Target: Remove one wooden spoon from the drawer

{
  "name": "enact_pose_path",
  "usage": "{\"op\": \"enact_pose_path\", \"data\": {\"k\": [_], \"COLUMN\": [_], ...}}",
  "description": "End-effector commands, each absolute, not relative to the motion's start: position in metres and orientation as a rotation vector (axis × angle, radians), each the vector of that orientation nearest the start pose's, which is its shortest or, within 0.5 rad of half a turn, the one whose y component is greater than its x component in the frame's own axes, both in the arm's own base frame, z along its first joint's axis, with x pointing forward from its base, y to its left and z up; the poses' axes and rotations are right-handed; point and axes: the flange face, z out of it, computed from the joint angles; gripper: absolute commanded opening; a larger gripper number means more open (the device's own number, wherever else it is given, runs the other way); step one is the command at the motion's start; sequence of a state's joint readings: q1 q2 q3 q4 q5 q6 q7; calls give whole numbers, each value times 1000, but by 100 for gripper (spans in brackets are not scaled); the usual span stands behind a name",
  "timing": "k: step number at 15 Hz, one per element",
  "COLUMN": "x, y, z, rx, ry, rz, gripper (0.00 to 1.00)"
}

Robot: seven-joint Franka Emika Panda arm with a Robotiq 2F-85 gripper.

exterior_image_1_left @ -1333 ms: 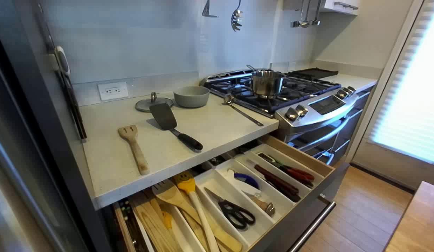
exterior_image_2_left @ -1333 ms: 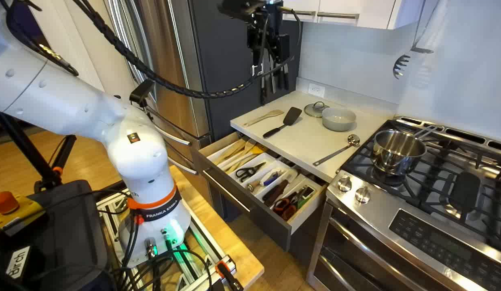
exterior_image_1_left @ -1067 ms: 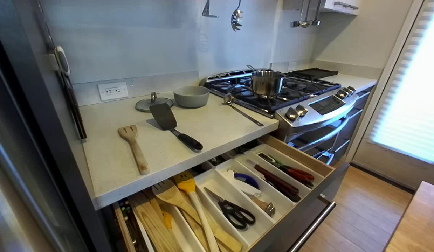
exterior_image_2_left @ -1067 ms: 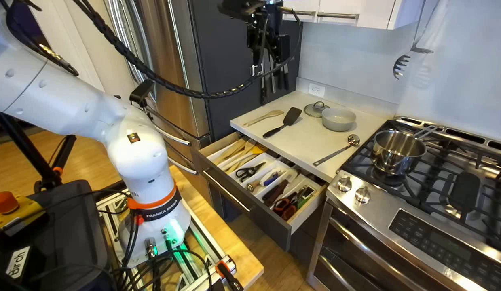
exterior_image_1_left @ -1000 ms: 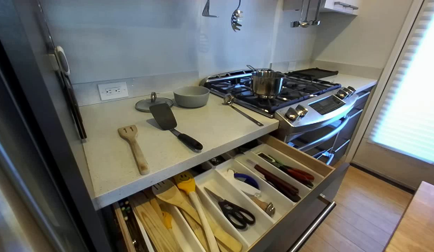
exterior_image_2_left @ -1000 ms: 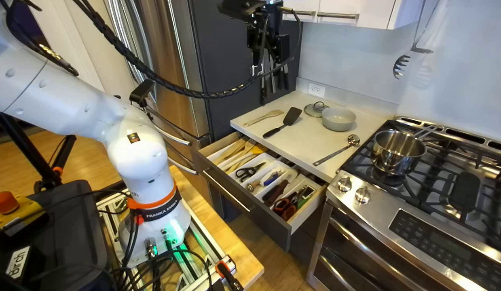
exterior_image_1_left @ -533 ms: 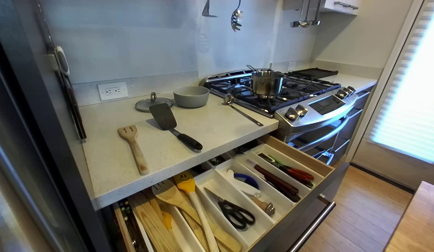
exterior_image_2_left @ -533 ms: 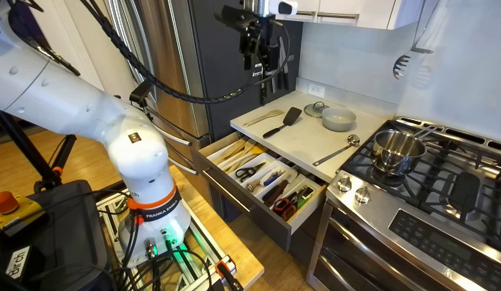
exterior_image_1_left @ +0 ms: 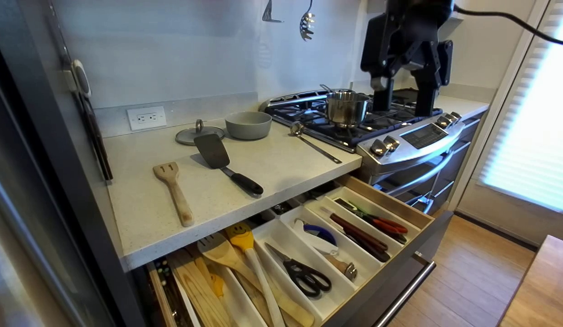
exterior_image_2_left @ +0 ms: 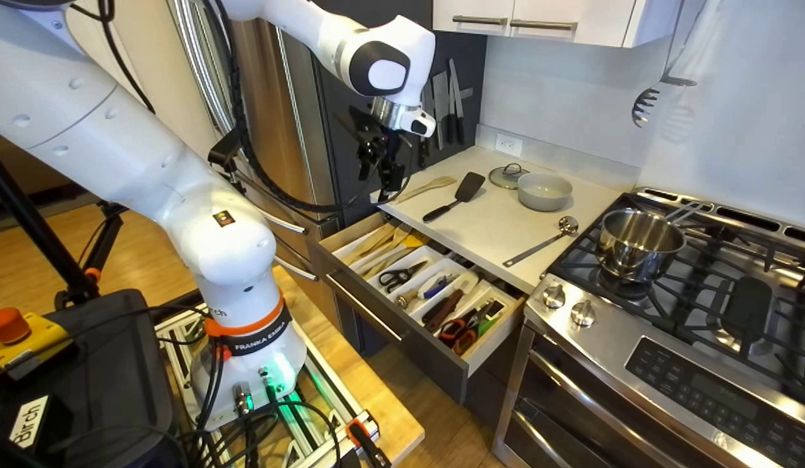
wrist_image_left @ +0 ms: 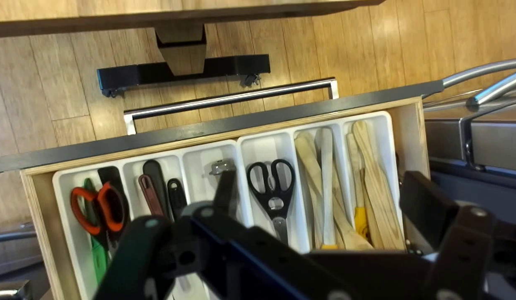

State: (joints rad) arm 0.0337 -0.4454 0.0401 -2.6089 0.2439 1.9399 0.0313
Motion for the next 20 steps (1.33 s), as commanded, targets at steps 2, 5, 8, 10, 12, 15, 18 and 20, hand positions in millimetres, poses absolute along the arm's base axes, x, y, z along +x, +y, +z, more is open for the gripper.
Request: {"op": "enact_pose_path", "data": {"k": [2, 5, 8, 10, 12, 15, 18, 20], "x": [368, 369, 371, 368, 362, 363, 392, 403], "y": [42, 39, 64, 82, 105, 132, 144, 152], "z": [388, 400, 351, 309, 268, 209, 171, 141], "rx": [-2932, -2931, -2989, -3084, -3100, -3078, -3051, -3035], "ry": [116, 121, 75, -28, -99, -144, -135, -135], "rz": [334, 292, 216, 194, 180, 160, 132, 241], "gripper": [100, 100, 100, 100, 100, 100, 100, 100]}}
